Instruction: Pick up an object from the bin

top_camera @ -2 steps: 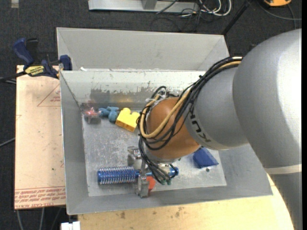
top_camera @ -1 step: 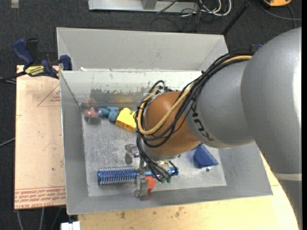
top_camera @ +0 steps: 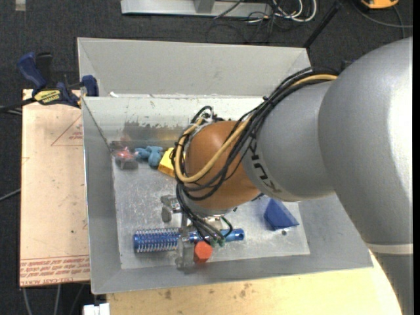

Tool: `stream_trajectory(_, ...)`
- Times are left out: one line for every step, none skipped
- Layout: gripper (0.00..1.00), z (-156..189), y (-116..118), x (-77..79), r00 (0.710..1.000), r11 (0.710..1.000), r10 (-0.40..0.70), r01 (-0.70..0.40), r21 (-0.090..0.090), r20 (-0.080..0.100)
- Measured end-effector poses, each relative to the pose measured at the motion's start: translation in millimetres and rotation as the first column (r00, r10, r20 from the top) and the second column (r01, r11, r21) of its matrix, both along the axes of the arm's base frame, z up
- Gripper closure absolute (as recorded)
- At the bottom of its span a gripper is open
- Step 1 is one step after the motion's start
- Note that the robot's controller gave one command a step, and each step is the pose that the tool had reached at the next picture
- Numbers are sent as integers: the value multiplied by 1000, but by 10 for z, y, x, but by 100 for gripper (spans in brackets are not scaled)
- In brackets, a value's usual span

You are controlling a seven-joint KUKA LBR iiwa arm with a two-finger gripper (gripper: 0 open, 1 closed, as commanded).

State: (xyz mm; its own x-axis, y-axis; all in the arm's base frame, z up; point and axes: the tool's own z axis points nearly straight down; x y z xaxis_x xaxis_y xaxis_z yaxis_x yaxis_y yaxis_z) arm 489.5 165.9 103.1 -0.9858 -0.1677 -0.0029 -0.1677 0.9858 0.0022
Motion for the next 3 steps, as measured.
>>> stream_trajectory(0, -335, 16, 9, 1000, 1000, -29, 29, 1, 4)
stream_trajectory(0, -328, 18, 27, 999, 999, -32, 32, 3, 8)
stream_trajectory(100, -342, 19, 8, 1000, 1000, -31, 31, 2, 3)
